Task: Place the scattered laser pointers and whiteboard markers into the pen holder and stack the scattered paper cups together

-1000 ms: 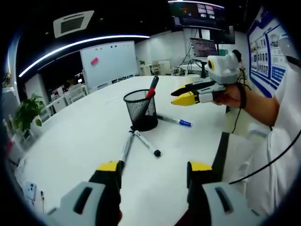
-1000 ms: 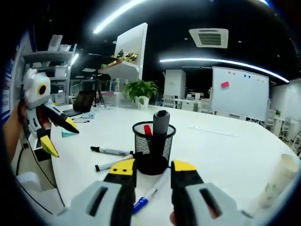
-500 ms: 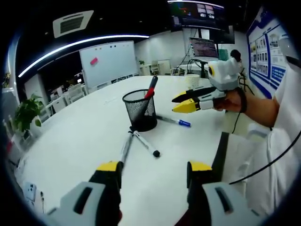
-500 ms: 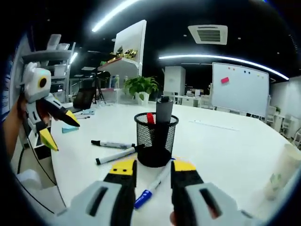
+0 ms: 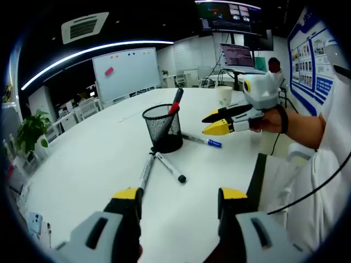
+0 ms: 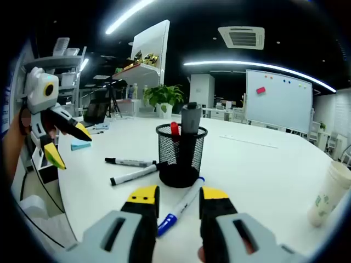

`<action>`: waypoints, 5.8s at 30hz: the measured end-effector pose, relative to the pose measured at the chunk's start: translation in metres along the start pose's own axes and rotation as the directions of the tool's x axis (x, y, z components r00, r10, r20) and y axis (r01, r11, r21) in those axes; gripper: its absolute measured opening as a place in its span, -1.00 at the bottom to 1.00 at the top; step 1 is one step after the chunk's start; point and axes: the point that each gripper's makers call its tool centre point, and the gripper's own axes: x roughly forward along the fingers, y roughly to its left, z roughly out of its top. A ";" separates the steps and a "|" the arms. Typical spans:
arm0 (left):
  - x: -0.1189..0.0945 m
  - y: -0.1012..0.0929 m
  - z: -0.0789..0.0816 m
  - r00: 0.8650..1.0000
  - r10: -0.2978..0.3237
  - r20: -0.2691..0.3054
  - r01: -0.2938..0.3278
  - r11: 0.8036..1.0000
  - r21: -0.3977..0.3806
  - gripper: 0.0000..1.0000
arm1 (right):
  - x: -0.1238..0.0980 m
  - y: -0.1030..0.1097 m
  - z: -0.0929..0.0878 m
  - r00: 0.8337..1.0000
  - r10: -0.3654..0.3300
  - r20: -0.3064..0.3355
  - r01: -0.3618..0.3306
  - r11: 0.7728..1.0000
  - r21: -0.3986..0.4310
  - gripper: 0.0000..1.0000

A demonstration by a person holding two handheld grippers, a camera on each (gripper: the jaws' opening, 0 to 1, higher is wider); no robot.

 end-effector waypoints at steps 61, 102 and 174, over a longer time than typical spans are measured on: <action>-0.001 0.002 -0.003 1.000 -0.001 -0.001 0.001 1.000 -0.002 0.14 | -0.001 0.015 -0.035 0.995 -0.046 -0.090 0.045 0.999 -0.012 -0.41; 0.000 0.000 -0.004 1.000 -0.005 -0.002 0.005 1.000 -0.006 0.14 | -0.004 0.008 -0.046 0.989 -0.102 -0.102 0.107 0.993 0.041 -0.60; 0.000 -0.001 -0.007 1.000 -0.007 -0.006 0.007 1.000 -0.008 0.14 | -0.025 -0.030 -0.004 0.955 -0.283 0.089 0.280 0.959 0.053 -0.81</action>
